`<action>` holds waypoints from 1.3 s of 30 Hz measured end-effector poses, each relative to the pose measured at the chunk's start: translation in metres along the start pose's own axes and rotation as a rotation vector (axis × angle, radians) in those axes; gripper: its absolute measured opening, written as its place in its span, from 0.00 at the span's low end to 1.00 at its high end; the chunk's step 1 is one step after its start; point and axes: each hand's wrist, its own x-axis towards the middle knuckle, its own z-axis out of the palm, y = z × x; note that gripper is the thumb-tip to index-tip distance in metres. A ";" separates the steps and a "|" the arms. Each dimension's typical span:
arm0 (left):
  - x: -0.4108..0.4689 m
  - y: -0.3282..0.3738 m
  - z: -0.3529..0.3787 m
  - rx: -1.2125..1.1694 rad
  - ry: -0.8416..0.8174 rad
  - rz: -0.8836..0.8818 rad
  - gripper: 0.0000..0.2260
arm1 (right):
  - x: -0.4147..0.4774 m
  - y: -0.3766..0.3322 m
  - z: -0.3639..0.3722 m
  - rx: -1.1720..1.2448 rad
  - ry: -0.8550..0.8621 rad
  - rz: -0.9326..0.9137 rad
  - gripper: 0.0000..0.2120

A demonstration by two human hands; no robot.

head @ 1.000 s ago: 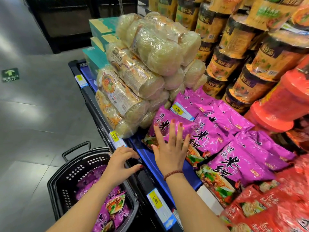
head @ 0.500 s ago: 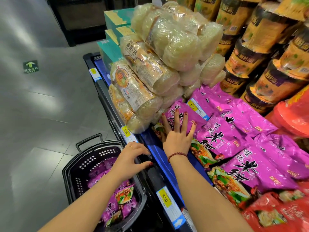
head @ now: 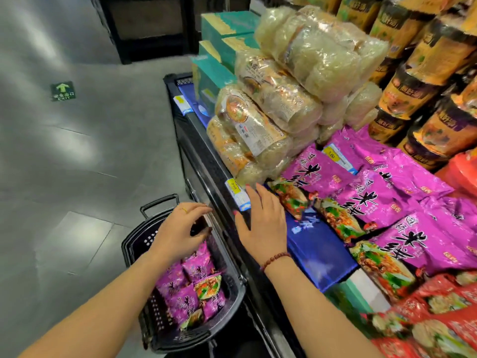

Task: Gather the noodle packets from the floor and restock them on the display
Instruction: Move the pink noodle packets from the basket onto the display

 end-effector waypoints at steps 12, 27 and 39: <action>-0.125 -0.128 0.010 0.124 -0.079 -0.575 0.36 | -0.047 -0.044 0.130 0.052 -0.708 -0.035 0.35; -0.183 -0.201 0.248 -0.400 0.224 -1.022 0.37 | -0.144 0.046 0.393 0.164 -1.080 0.179 0.37; -0.165 -0.294 0.399 -0.585 0.264 -1.290 0.40 | -0.186 0.129 0.522 0.235 -1.071 0.311 0.37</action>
